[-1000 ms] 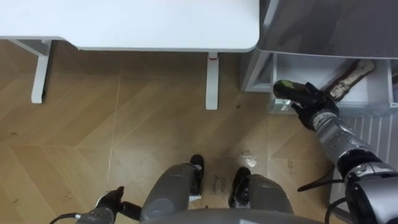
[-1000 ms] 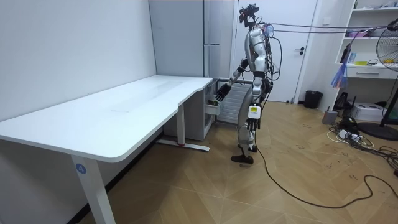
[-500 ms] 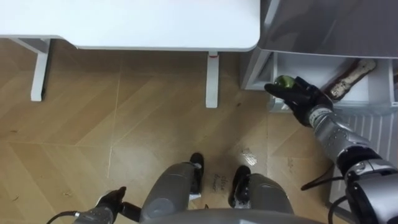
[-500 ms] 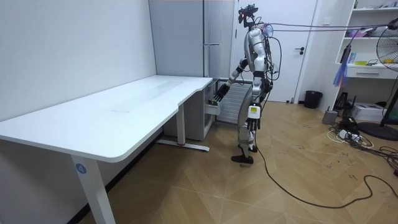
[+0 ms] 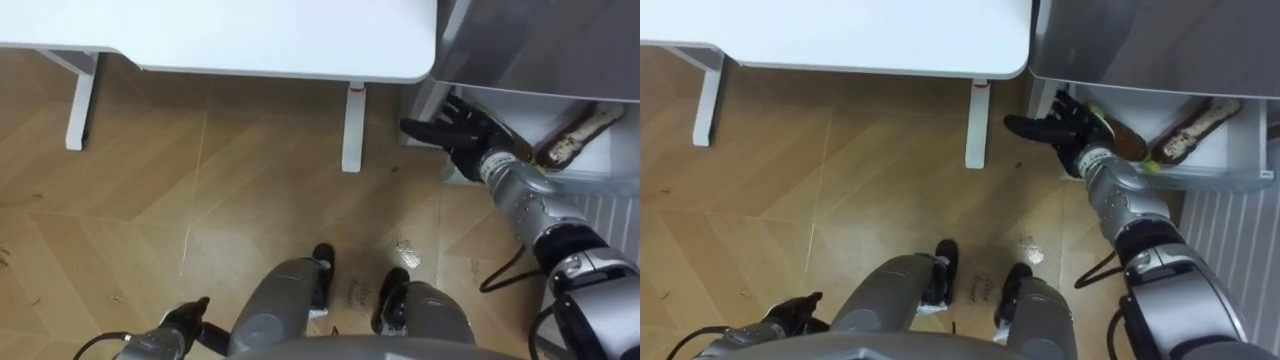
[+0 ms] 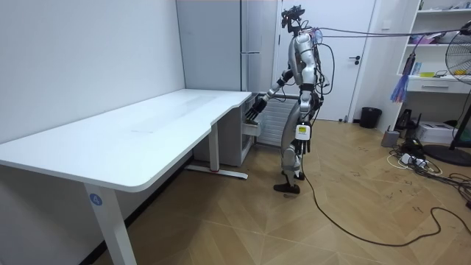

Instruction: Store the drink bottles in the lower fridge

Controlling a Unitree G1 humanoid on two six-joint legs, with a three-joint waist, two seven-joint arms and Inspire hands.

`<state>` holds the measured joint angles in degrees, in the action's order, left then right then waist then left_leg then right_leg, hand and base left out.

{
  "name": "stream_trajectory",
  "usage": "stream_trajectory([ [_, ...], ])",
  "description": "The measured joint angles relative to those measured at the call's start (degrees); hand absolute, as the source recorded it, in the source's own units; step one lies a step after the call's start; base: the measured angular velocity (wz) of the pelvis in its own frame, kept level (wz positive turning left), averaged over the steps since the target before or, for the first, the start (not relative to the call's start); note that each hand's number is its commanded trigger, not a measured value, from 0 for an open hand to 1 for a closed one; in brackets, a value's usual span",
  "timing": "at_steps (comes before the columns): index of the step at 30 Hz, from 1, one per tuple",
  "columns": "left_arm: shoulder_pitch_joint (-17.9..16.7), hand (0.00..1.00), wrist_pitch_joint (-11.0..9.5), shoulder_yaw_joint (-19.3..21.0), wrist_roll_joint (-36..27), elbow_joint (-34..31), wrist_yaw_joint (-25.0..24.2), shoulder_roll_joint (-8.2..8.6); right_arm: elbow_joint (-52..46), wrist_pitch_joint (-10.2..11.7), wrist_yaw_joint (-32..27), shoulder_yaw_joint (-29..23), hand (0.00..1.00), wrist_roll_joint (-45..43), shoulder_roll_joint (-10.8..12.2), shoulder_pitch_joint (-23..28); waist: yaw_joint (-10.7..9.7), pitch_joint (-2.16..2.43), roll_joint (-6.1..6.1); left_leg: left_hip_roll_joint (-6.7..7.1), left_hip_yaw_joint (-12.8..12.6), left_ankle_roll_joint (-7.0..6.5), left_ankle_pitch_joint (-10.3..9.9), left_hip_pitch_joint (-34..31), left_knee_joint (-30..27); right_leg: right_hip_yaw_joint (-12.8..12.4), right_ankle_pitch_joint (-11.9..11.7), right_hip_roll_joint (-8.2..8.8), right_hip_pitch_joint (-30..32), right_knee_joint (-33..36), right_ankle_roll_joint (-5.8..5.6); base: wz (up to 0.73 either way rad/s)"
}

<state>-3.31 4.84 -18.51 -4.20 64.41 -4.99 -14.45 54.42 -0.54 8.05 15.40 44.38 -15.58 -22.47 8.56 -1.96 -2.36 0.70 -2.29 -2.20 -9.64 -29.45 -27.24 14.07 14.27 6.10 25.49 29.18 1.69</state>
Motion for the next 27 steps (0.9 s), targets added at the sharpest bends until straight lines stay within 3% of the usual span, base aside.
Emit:
stream_trajectory([
  [27, 0.3, 0.0, 0.9, -0.8, -0.6, -0.2, -0.1, -0.01, 8.1, -0.9, 1.5, 1.2, 0.0, 0.1, -0.4, 0.2, -0.9, 0.01, 0.22, 0.08, -0.2, -0.06, 0.0, 0.1, 0.4, 0.4, 0.4, 0.35, 0.1, 0.5, 0.1, 0.0],
])
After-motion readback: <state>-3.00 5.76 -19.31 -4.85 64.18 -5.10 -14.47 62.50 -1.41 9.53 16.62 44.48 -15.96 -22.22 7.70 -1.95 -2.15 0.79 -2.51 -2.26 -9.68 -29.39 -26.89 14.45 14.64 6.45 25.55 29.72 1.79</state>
